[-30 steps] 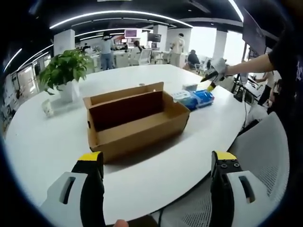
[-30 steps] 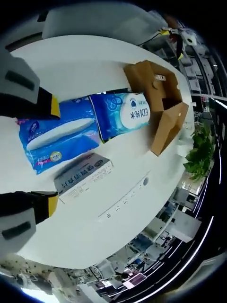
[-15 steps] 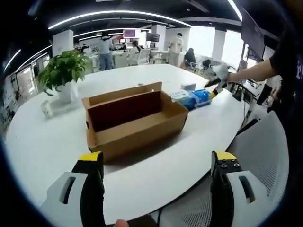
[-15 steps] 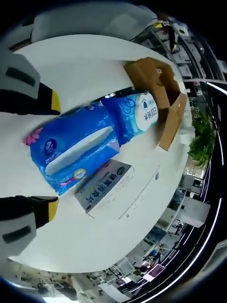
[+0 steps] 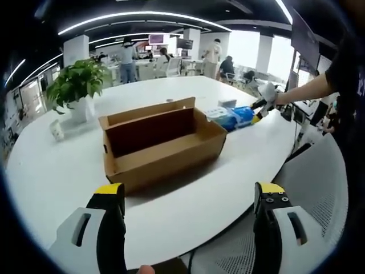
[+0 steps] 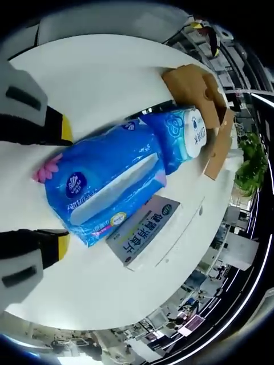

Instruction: Operate the shoe box by opening the lid, removing the specified soft item, and placing it in the target area until the item is outside and the box remains undamaged.

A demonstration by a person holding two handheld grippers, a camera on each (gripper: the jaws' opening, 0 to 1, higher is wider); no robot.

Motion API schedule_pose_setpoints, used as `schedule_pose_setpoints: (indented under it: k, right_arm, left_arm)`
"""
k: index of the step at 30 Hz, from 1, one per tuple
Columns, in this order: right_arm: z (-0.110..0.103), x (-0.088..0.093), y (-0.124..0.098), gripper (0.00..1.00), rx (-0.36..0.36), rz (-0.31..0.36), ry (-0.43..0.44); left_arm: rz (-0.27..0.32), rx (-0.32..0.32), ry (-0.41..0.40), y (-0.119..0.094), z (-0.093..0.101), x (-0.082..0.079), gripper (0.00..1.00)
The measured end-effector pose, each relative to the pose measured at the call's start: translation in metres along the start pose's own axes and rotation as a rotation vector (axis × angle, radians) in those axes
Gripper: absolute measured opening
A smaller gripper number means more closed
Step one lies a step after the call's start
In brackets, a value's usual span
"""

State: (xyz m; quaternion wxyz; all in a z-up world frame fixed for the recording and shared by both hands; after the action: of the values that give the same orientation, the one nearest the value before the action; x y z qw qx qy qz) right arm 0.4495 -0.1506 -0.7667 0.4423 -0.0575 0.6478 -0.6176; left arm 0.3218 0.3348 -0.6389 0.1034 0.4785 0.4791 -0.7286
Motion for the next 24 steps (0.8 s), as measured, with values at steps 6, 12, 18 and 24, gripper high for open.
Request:
schedule_pose_setpoints:
  k: [6,12,18,24]
  right_arm:
    - [0.0046,-0.0015,0.0008,0.53,0.012,-0.004,-0.027]
    - [0.0051,-0.0016,0.0015,0.52,0.015,-0.007,-0.035]
    - [0.0061,0.0011,0.0020,0.52,0.013,-0.013,-0.023]
    - [0.0017,-0.0001,-0.0036,0.55,0.005,-0.002,-0.026]
  left_arm:
    - [-0.001,-0.005,-0.003,-0.0005,-0.0011,0.0007,0.94]
    - [-0.005,-0.009,-0.007,-0.0007,-0.0018,0.0025,0.94]
    - [-0.002,-0.013,-0.009,-0.0017,-0.0023,0.0028,0.94]
    - [0.008,-0.017,-0.010,-0.0028,-0.0049,0.0015,0.94]
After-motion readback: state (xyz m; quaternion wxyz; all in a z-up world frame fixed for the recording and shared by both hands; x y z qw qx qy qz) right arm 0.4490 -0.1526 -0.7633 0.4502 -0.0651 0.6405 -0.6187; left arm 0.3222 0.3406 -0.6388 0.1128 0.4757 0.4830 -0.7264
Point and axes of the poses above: the point that each gripper's makers call its tool centre point, and the gripper's own axes: y roughly forward along the fingers, z roughly to its right, x roughly out of its underside, the point moved 1 cm from there along -y, roughly backward along the fingers, and after that the axes turned 2 degrees about -z, right-handed, at the moved point
